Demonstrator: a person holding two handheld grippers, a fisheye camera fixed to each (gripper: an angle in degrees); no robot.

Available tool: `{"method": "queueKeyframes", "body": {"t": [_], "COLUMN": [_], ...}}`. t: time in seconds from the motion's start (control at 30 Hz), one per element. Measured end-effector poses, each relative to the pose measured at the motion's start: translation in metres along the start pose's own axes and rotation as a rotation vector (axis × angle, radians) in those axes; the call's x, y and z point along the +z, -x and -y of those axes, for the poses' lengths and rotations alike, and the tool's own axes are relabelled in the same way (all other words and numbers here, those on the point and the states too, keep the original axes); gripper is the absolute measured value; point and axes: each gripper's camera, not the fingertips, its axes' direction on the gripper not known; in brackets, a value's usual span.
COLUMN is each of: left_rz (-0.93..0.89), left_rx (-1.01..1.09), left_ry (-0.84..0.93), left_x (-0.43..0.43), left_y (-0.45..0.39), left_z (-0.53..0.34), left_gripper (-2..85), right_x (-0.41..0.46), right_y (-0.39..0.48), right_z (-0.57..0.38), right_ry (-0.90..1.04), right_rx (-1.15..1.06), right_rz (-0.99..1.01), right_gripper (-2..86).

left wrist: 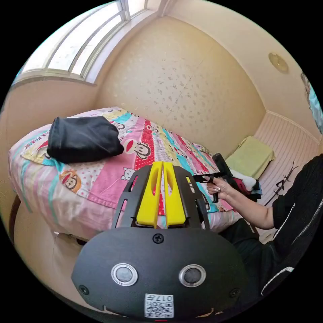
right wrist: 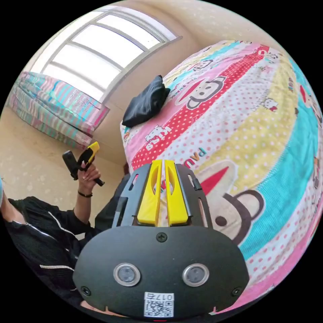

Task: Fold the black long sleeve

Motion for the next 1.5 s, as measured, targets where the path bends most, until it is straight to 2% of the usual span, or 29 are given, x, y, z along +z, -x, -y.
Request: {"method": "queueKeyframes", "body": {"t": [0.1, 0.13, 0.17, 0.2, 0.27, 0.33, 0.47, 0.53, 0.6, 0.7, 0.73, 0.83, 0.87, 0.9, 0.97, 1.03, 1.07, 1.1, 1.17, 1.23, 1.3, 1.43, 1.5], "left_rz": [-0.244, -0.385, -0.528, -0.593, -0.795, -0.843, -0.812, -0.788, -0.79, -0.848, -0.876, -0.907, -0.911, -0.908, -0.857, -0.788, -0.746, -0.728, -0.657, -0.619, -0.659, -0.812, -0.783], "left_rx": [0.064, 0.057, 0.05, 0.04, 0.05, 0.139, 0.438, 0.526, 0.562, 0.551, 0.541, 0.475, 0.456, 0.451, 0.456, 0.473, 0.478, 0.478, 0.469, 0.442, 0.426, 0.328, 0.237], "left_ry": [0.092, 0.161, 0.275, 0.351, 0.682, 0.745, 0.691, 0.61, 0.527, 0.459, 0.453, 0.438, 0.44, 0.443, 0.41, 0.329, 0.275, 0.251, 0.165, 0.106, 0.074, 0.054, 0.044], "left_x": [0.091, 0.137, 0.188, 0.213, 0.303, 0.336, 0.37, 0.379, 0.388, 0.399, 0.402, 0.404, 0.402, 0.401, 0.385, 0.366, 0.354, 0.348, 0.324, 0.308, 0.294, 0.259, 0.238], "left_y": [-0.066, -0.093, -0.121, -0.136, -0.206, -0.262, -0.378, -0.418, -0.452, -0.497, -0.509, -0.521, -0.52, -0.519, -0.508, -0.498, -0.492, -0.49, -0.479, -0.467, -0.454, -0.398, -0.362], "left_z": [0.012, 0.01, 0.002, -0.004, -0.032, -0.044, -0.027, -0.007, 0.017, 0.052, 0.059, 0.055, 0.048, 0.045, 0.037, 0.038, 0.044, 0.047, 0.063, 0.072, 0.075, 0.078, 0.086], "left_gripper": [-0.3, -0.5, -0.4, -0.4, 0.3, 0.7, 6.9, 9.1, 9.9, 10.0, 10.0, 9.7, 9.6, 9.6, 10.0, 11.2, 12.1, 12.5, 14.5, 15.6, 14.9, 3.5, 1.4], "right_x": [-0.101, -0.118, -0.148, -0.173, -0.203, -0.233, -0.312, -0.352, -0.406, -0.46, -0.467, -0.482, -0.485, -0.491, -0.506, -0.517, -0.521, -0.522, -0.514, -0.495, -0.458, -0.414, -0.401], "right_y": [-0.01, -0.012, -0.018, -0.025, -0.037, -0.041, -0.039, -0.046, -0.065, -0.11, -0.122, -0.185, -0.193, -0.18, -0.147, -0.11, -0.083, -0.057, -0.025, 0.0, 0.022, 0.019, 0.007], "right_z": [-0.095, -0.116, -0.158, -0.201, -0.258, -0.309, -0.39, -0.41, -0.425, -0.43, -0.43, -0.429, -0.434, -0.438, -0.432, -0.405, -0.385, -0.362, -0.325, -0.293, -0.265, -0.239, -0.231], "right_ry": [-0.204, -0.246, -0.322, -0.368, -0.393, -0.426, -0.615, -0.719, -0.84, -0.868, -0.86, -0.788, -0.843, -0.96, -1.072, -1.052, -1.064, -1.043, -0.914, -0.774, -0.664, -0.633, -0.68], "right_rx": [0.11, 0.136, 0.178, 0.221, 0.302, 0.378, 0.457, 0.479, 0.523, 0.637, 0.659, 0.738, 0.768, 0.722, 0.597, 0.412, 0.226, 0.059, -0.069, -0.106, -0.205, -0.311, -0.338], "right_rz": [-0.159, -0.19, -0.264, -0.337, -0.414, -0.509, -0.778, -0.826, -0.852, -0.868, -0.845, -0.608, -0.54, -0.503, -0.438, -0.387, -0.289, -0.171, -0.092, -0.057, 0.063, 0.424, 0.612], "right_gripper": [2.6, 2.8, 3.3, 3.8, 4.8, 6.4, 11.5, 12.4, 13.6, 14.4, 14.1, 9.1, 6.5, 4.9, 3.9, 3.3, 3.0, 2.9, 2.7, 2.7, 2.7, 3.2, 3.7]}}
